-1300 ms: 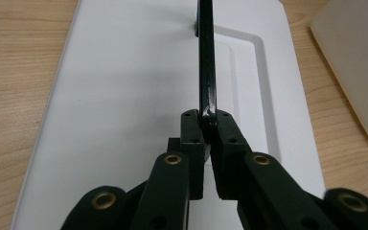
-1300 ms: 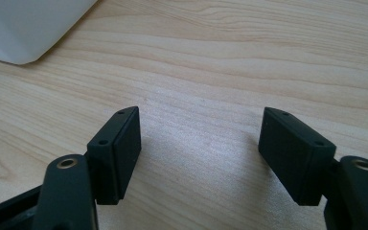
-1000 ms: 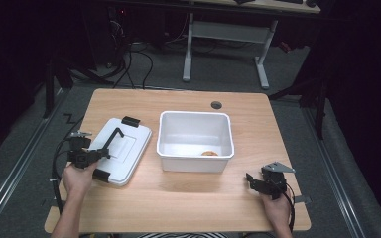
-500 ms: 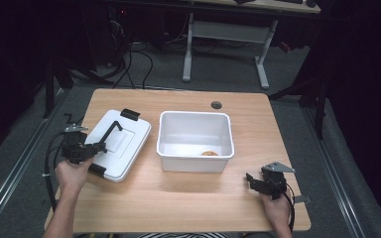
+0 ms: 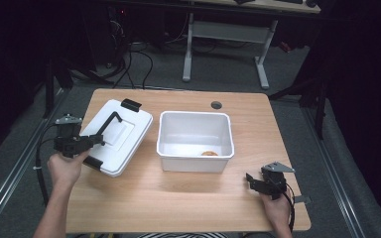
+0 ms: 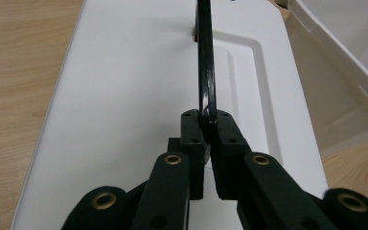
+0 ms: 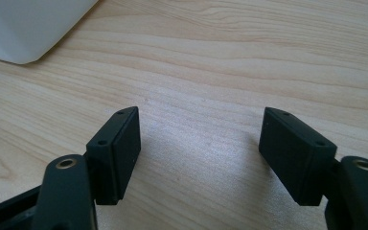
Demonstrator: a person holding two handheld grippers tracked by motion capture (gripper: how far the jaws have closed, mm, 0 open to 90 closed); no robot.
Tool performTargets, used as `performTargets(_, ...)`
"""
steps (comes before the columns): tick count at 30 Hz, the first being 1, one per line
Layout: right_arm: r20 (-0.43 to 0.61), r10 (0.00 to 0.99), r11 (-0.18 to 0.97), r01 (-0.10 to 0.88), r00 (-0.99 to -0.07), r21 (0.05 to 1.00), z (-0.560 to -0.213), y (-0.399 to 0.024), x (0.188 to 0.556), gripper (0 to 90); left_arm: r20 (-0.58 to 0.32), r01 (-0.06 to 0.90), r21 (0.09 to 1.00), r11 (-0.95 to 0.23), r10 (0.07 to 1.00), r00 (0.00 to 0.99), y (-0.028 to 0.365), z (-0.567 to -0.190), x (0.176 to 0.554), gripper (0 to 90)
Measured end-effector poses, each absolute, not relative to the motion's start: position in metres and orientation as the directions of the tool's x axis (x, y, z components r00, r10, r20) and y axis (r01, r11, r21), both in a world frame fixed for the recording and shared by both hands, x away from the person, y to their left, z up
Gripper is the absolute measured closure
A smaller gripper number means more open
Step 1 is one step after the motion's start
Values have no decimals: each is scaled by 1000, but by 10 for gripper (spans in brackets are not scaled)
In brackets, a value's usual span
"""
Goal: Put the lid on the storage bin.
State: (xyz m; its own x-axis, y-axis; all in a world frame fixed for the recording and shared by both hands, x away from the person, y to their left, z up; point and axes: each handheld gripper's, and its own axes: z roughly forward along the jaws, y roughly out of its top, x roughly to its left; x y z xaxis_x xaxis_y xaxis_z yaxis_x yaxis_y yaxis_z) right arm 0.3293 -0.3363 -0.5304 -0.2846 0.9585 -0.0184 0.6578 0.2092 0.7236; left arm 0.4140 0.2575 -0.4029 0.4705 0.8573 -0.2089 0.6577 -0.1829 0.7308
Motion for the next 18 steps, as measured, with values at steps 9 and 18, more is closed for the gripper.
performTargets(9,-18,958,210,658,-285,723,-530,-336,329,307,-196,626,753,-203,838,509,253,-385,412,852)
performTargets(18,-17,958,209,658,-285,724,-530,-336,329,308,-191,589,776,-225,806,560,240,-373,413,852)
